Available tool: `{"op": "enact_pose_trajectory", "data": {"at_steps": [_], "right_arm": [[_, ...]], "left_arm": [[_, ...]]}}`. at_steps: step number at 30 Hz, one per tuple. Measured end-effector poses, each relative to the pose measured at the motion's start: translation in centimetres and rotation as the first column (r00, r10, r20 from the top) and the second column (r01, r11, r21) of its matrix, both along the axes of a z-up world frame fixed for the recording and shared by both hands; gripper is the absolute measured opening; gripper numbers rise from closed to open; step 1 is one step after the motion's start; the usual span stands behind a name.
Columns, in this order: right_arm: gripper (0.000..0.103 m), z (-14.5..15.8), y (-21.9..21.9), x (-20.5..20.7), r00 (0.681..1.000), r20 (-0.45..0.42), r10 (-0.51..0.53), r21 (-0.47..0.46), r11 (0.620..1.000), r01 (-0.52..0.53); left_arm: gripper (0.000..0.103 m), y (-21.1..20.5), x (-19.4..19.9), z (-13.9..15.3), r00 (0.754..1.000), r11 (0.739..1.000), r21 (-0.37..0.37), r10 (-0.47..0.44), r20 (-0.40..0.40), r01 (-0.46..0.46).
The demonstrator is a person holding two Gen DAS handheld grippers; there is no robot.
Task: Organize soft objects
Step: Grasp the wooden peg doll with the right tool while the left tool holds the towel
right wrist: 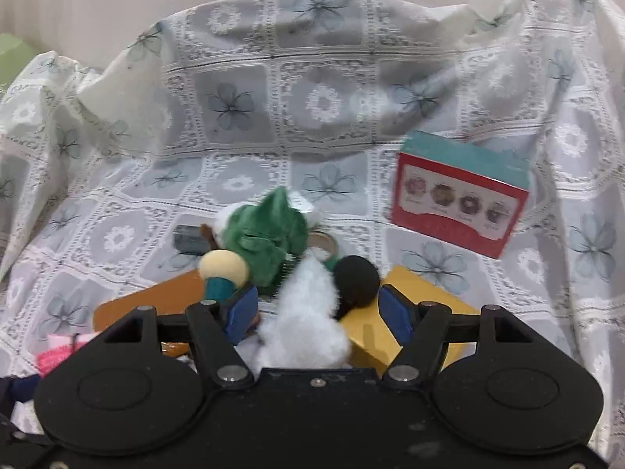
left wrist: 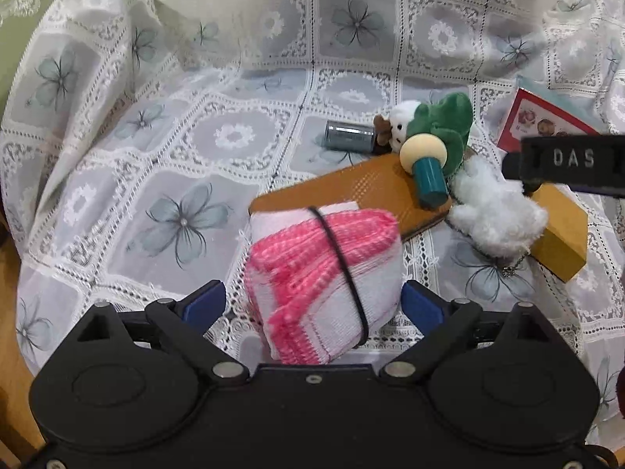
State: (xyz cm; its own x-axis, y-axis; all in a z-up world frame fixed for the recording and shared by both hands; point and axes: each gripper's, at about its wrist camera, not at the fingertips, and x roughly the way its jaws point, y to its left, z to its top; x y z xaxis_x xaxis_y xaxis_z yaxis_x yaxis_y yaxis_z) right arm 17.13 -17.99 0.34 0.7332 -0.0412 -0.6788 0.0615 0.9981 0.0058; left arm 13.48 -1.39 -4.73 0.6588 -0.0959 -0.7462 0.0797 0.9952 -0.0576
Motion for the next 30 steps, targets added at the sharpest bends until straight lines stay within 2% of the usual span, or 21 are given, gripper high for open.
{"op": "enact_pose_trajectory", "data": {"at_steps": [4, 9, 12, 15, 16, 17, 23, 27, 30], "right_arm": [[0.068, -0.1, 1.4, 0.6, 0.997, 0.004, 0.076, 0.032, 0.997, -0.076], [0.067, -0.4, 3.9, 1.9, 0.988, 0.009, 0.156, 0.033, 0.987, -0.156], [0.06, -1.4, 4.9, 3.4, 0.985, -0.032, 0.168, 0.03, 0.985, -0.167], [0.05, -2.5, 5.3, 4.9, 0.983, -0.083, 0.164, 0.048, 0.986, -0.16], [0.042, -2.8, 5.4, 5.3, 0.982, -0.101, 0.157, 0.05, 0.987, -0.153], [0.028, -3.1, 5.3, 5.6, 0.982, -0.112, 0.149, 0.049, 0.988, -0.144], [0.028, -1.7, 3.9, 4.3, 0.986, -0.093, 0.136, 0.056, 0.99, -0.132], [0.028, -0.3, 2.7, 1.7, 0.986, -0.079, 0.145, 0.069, 0.988, -0.139], [0.028, 0.5, 2.0, -0.8, 0.988, -0.061, 0.143, 0.061, 0.988, -0.14]], "left_arm": [[0.086, -0.1, -0.2, -0.1, 1.0, 1.0, -0.002, -0.004, 0.008, 0.004], [0.087, 0.4, -0.1, -0.1, 1.0, 0.999, -0.032, -0.009, -0.009, 0.009], [0.087, 0.5, -0.1, 0.0, 1.0, 0.999, -0.042, -0.007, -0.014, 0.006], [0.087, 0.5, -0.2, 0.1, 1.0, 0.999, -0.043, -0.005, -0.015, 0.005], [0.087, 0.5, -0.3, 0.1, 1.0, 0.999, -0.041, -0.002, -0.017, 0.001], [0.087, 0.6, -0.3, 0.1, 1.0, 0.999, -0.041, 0.001, -0.017, -0.002], [0.087, 0.8, -0.5, 0.5, 1.0, 0.999, -0.042, 0.002, -0.01, -0.002], [0.087, 0.9, -0.8, 0.6, 1.0, 0.999, -0.04, 0.009, -0.009, -0.01], [0.091, 1.0, -0.8, 0.8, 1.0, 0.999, -0.047, 0.026, -0.01, -0.027]]}}
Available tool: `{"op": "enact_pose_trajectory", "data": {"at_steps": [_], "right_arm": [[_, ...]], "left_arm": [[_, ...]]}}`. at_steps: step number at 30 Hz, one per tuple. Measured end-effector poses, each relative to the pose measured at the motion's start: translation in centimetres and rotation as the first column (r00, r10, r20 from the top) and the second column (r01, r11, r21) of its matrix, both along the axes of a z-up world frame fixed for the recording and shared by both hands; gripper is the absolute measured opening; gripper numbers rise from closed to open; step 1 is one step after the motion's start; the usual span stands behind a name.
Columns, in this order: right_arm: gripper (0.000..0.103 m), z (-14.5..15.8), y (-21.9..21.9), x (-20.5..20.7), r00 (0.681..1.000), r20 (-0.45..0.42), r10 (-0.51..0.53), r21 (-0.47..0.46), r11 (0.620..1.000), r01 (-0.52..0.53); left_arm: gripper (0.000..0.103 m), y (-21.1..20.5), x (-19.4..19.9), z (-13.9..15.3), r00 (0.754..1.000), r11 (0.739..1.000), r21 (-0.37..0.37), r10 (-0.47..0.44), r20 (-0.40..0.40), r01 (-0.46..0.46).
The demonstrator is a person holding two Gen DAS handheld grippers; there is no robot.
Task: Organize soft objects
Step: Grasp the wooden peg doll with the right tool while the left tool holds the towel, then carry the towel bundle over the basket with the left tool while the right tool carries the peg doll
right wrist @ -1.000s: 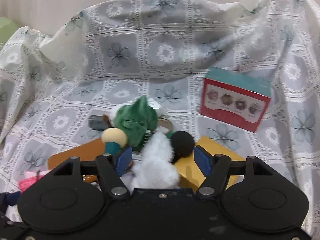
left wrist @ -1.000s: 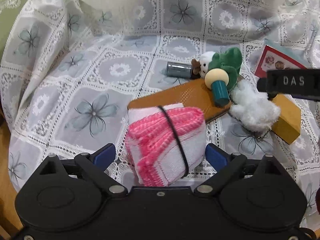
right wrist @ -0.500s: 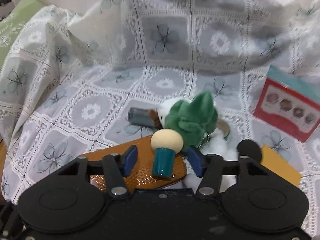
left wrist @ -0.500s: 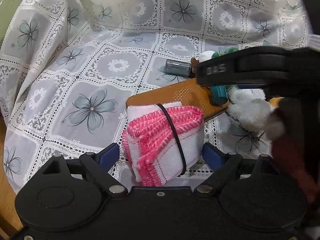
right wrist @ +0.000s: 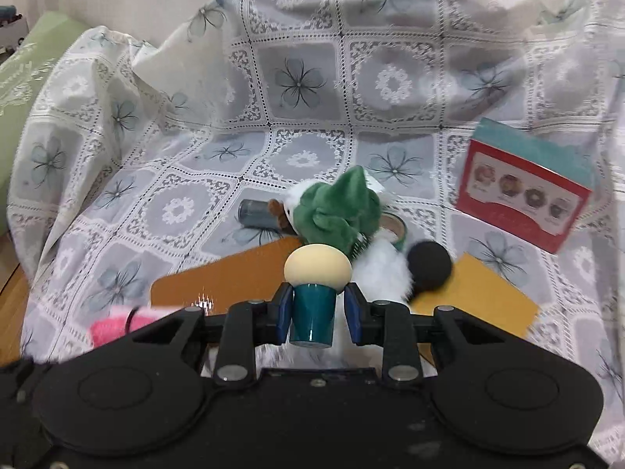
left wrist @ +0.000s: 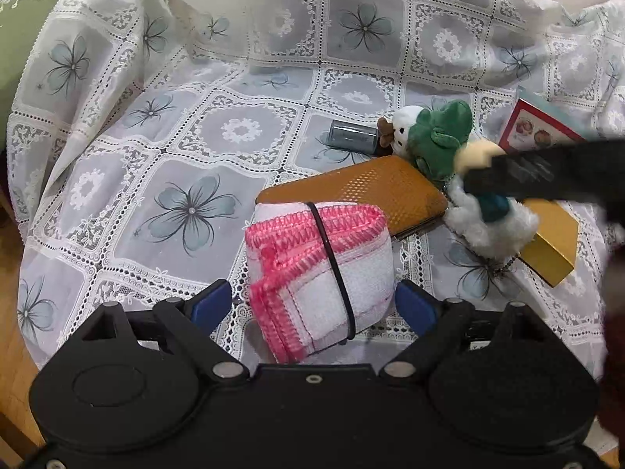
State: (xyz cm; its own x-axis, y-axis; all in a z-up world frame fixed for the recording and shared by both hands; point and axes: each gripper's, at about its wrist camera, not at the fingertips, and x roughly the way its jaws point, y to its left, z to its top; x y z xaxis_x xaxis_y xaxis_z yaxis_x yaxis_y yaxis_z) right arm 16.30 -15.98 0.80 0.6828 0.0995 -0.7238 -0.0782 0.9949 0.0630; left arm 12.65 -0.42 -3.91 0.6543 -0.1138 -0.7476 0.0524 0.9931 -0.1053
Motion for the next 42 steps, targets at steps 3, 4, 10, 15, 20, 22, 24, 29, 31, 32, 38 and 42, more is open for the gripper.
{"op": "enact_pose_trajectory", "data": {"at_steps": [3, 4, 10, 15, 20, 22, 24, 29, 31, 32, 38, 42], "right_arm": [[0.028, 0.5, -0.7, -2.1, 1.0, 0.013, -0.014, -0.009, 1.0, 0.014], [0.028, 0.6, -1.0, -2.8, 1.0, 0.012, -0.022, -0.009, 1.0, 0.022], [0.028, 0.2, -2.6, -5.3, 0.997, -0.017, -0.079, 0.001, 0.997, 0.079], [0.028, -0.5, -3.7, -7.1, 0.993, -0.05, -0.11, 0.021, 0.994, 0.112], [0.028, -1.1, -4.6, -8.4, 0.989, -0.062, -0.138, 0.024, 0.99, 0.139], [0.028, -1.4, -5.1, -8.6, 0.986, -0.058, -0.155, 0.019, 0.988, 0.156], [0.028, -1.9, -5.5, -8.7, 0.983, -0.051, -0.174, 0.001, 0.985, 0.174], [0.029, -3.6, -6.8, -7.4, 0.972, -0.068, -0.225, -0.011, 0.974, 0.225], [0.031, -4.2, -7.4, -6.7, 0.967, -0.077, -0.243, -0.001, 0.97, 0.244], [0.034, -4.4, -7.6, -6.4, 0.966, -0.078, -0.247, 0.011, 0.969, 0.248], [0.046, -5.2, -8.3, -5.1, 0.957, -0.086, -0.277, 0.034, 0.959, 0.281], [0.048, -5.4, -8.3, -4.6, 0.955, -0.089, -0.284, 0.039, 0.957, 0.288]], "left_arm": [[0.093, 0.1, 0.0, 0.3, 1.0, 1.0, -0.015, 0.017, 0.008, -0.017], [0.094, 0.0, 0.0, 0.4, 1.0, 1.0, -0.02, 0.019, 0.011, -0.018], [0.094, -0.9, 0.7, 0.4, 1.0, 1.0, -0.011, 0.029, 0.005, -0.029], [0.094, -2.0, 1.1, 0.0, 0.999, 0.999, 0.03, 0.044, -0.011, -0.044], [0.068, -2.2, 1.6, 0.1, 0.998, 0.998, 0.031, 0.056, -0.026, -0.055], [0.068, -1.9, 1.8, 0.2, 0.997, 0.997, 0.024, 0.068, -0.04, -0.068], [0.068, -1.3, 1.8, 0.4, 0.996, 0.997, -0.009, 0.07, -0.054, -0.071], [0.068, -0.8, 0.7, 1.4, 0.996, 0.997, -0.028, 0.072, -0.051, -0.074], [0.068, -0.8, 0.1, 1.6, 0.997, 0.998, -0.022, 0.06, -0.049, -0.061], [0.068, -0.9, -0.1, 1.7, 0.997, 0.998, -0.02, 0.054, -0.051, -0.055], [0.068, -1.4, -1.0, 1.5, 0.997, 1.0, -0.012, 0.023, -0.073, -0.024], [0.068, -1.9, -1.3, 1.3, 0.996, 1.0, -0.006, -0.001, -0.085, 0.0]]}}
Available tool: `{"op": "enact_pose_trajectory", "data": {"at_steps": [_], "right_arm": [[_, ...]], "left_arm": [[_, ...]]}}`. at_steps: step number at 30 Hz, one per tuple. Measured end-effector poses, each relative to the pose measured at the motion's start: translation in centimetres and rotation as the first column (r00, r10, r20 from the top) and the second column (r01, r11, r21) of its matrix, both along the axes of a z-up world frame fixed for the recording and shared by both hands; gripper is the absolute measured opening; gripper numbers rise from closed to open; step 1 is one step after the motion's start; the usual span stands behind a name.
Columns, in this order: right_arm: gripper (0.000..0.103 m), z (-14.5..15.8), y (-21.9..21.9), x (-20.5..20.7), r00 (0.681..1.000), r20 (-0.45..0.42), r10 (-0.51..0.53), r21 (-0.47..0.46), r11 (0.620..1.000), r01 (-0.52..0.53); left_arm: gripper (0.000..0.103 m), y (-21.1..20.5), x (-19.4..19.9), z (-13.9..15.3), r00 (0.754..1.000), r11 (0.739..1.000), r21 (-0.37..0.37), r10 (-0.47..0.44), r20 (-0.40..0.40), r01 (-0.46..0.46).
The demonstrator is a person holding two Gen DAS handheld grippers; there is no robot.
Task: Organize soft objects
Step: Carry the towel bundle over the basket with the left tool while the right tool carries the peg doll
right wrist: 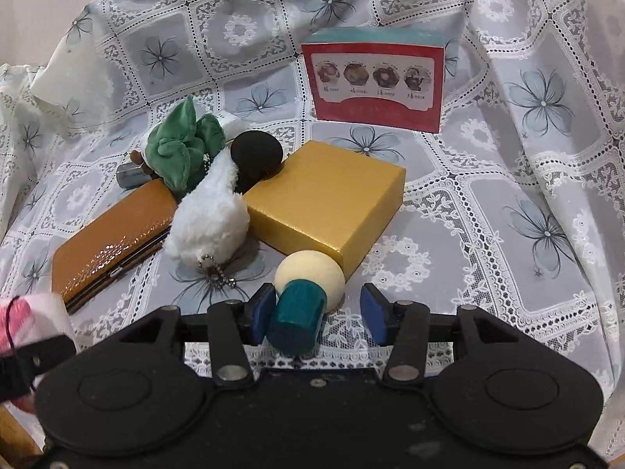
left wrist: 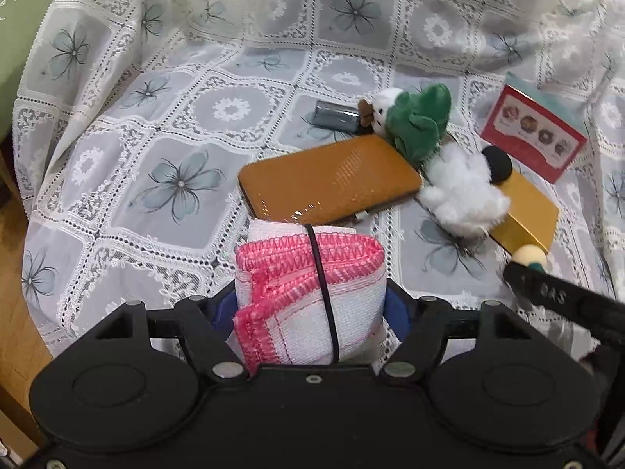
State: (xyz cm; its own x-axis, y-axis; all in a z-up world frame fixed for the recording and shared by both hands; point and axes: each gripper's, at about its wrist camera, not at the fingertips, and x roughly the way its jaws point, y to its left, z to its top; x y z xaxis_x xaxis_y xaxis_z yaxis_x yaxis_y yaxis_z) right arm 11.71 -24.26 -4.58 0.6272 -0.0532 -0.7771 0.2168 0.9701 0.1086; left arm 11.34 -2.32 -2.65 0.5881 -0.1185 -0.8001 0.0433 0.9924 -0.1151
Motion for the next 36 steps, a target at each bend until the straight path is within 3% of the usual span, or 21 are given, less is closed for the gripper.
{"op": "enact_pose_trajectory", "data": {"at_steps": [3, 4, 5, 11, 19, 27, 36], "right_arm": [[0.045, 0.0, 0.1, 0.3, 1.0, -0.009, -0.002, 0.0, 1.0, 0.002], [0.037, 0.0, 0.0, 0.3, 1.0, -0.011, 0.004, 0.009, 1.0, -0.004], [0.036, 0.1, 0.0, 0.3, 1.0, -0.018, 0.015, 0.024, 1.0, -0.014], [0.036, 1.4, -0.3, -1.4, 1.0, -0.021, 0.016, 0.069, 0.997, -0.014], [0.036, 5.6, -0.1, -7.1, 0.998, 0.034, 0.047, 0.111, 0.993, -0.05], [0.037, 9.0, 1.4, -13.3, 0.989, 0.085, 0.121, 0.102, 0.986, -0.129], [0.037, 8.7, 3.1, -17.4, 0.976, -0.002, 0.216, 0.104, 0.971, -0.214]], "left_arm": [[0.068, -0.3, -0.3, 0.0, 1.0, 1.0, -0.006, -0.019, -0.014, 0.019], [0.068, -0.3, -0.4, 0.1, 1.0, 1.0, -0.007, -0.025, -0.018, 0.025], [0.068, -0.4, -0.5, 0.2, 0.999, 0.999, -0.008, -0.033, -0.022, 0.033], [0.068, 0.1, -1.7, 0.9, 0.996, 0.997, -0.03, -0.074, -0.057, 0.072], [0.068, 1.2, -4.8, 2.6, 0.99, 0.992, -0.015, -0.123, -0.064, 0.122], [0.068, 2.0, -8.1, 2.8, 0.978, 0.985, -0.037, -0.17, -0.121, 0.167], [0.068, 2.5, -11.2, 1.2, 0.952, 0.978, -0.051, -0.208, -0.223, 0.202]]}}
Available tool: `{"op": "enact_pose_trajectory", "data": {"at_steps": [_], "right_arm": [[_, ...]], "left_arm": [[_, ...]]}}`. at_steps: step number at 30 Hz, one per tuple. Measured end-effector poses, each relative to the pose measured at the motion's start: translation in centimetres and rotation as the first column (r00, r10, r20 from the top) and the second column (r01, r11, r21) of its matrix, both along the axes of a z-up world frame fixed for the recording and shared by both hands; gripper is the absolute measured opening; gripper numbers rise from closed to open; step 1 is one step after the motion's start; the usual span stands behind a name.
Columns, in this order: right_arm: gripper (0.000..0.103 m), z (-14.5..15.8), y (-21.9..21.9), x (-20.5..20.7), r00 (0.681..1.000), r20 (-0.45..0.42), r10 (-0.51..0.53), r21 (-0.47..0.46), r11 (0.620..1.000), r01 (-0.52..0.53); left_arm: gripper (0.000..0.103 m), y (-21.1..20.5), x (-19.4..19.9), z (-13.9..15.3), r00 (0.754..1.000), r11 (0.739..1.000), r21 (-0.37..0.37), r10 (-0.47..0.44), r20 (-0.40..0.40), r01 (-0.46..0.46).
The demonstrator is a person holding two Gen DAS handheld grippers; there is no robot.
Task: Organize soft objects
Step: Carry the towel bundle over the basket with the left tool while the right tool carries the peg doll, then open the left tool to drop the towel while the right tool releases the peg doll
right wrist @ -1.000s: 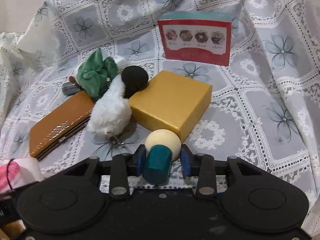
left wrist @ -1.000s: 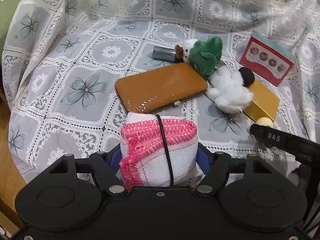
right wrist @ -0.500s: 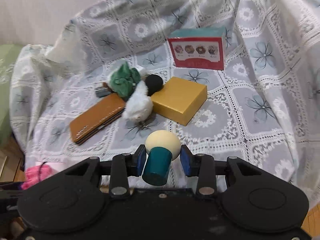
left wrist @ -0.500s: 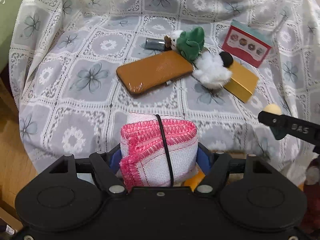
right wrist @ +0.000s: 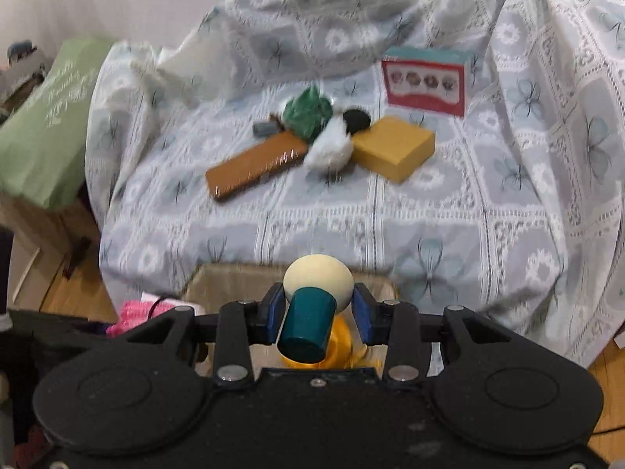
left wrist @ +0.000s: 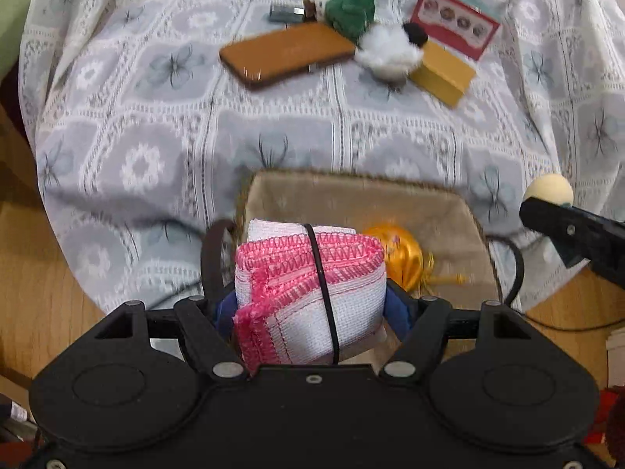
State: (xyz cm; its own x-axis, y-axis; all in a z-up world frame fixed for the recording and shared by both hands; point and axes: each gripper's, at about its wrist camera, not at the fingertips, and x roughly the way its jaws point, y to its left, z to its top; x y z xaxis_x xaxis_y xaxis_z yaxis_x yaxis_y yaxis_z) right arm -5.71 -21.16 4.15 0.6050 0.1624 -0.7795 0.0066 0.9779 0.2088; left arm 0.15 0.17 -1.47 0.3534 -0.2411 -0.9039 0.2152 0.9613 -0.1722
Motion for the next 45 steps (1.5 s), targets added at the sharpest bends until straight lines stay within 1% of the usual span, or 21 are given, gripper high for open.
{"op": "enact_pose_trajectory", "data": {"at_steps": [4, 8, 10, 14, 24, 25, 26, 27, 31, 34, 38, 45], "right_arm": [[0.037, -1.3, 0.4, -0.8, 0.997, -0.071, 0.014, -0.029, 0.999, -0.016], [0.037, -2.5, 0.5, -1.3, 0.99, -0.143, 0.014, -0.035, 0.999, -0.019], [0.037, -2.9, 0.5, -1.5, 0.986, -0.167, 0.015, -0.039, 0.999, -0.022], [0.037, -3.5, 0.3, -1.5, 0.981, -0.195, 0.013, -0.04, 0.999, -0.021], [0.039, -3.7, 0.3, -0.6, 0.981, -0.194, 0.016, -0.025, 0.999, -0.021], [0.039, -3.7, 0.4, -0.6, 0.981, -0.194, 0.017, -0.025, 0.999, -0.022], [0.039, -3.7, 0.4, -0.6, 0.981, -0.195, 0.017, -0.025, 0.999, -0.022], [0.039, -3.7, 0.5, -0.5, 0.981, -0.195, 0.016, -0.024, 0.999, -0.021], [0.039, -3.7, 0.5, -0.4, 0.981, -0.194, 0.017, -0.024, 0.999, -0.022], [0.039, -3.7, 0.6, -0.4, 0.981, -0.192, 0.016, -0.022, 1.0, -0.02], [0.044, -3.5, 0.5, -0.5, 0.983, -0.183, 0.017, -0.02, 1.0, -0.021], [0.044, -3.9, 0.8, -0.2, 0.982, -0.19, 0.013, -0.037, 0.999, -0.021]], "left_arm": [[0.068, -0.1, -0.6, -0.7, 0.999, 1.0, 0.004, -0.019, -0.035, 0.019], [0.068, -0.6, -1.1, -0.8, 0.999, 0.999, 0.027, -0.042, -0.034, 0.042], [0.068, -0.9, -1.1, -0.9, 0.998, 0.998, 0.037, -0.051, -0.034, 0.052], [0.068, -1.3, -0.8, -1.2, 0.996, 0.997, 0.033, -0.066, -0.054, 0.068], [0.069, -1.9, -0.7, -1.3, 0.996, 0.996, 0.047, -0.079, -0.043, 0.081], [0.071, -1.9, -0.7, -1.2, 0.996, 0.996, 0.048, -0.079, -0.038, 0.081], [0.074, -1.9, -0.6, -1.2, 0.996, 0.995, 0.05, -0.08, -0.034, 0.082], [0.075, -1.9, -0.6, -1.1, 0.996, 0.995, 0.05, -0.081, -0.028, 0.082], [0.075, -2.0, -0.6, -0.9, 0.996, 0.995, 0.054, -0.083, -0.013, 0.084], [0.075, -2.0, -0.6, -1.0, 0.996, 0.995, 0.053, -0.082, -0.017, 0.083], [0.075, -2.0, -0.7, -1.2, 0.996, 0.995, 0.054, -0.085, -0.02, 0.086], [0.075, -1.8, -0.7, -1.5, 0.997, 0.996, 0.053, -0.073, -0.029, 0.075]]}}
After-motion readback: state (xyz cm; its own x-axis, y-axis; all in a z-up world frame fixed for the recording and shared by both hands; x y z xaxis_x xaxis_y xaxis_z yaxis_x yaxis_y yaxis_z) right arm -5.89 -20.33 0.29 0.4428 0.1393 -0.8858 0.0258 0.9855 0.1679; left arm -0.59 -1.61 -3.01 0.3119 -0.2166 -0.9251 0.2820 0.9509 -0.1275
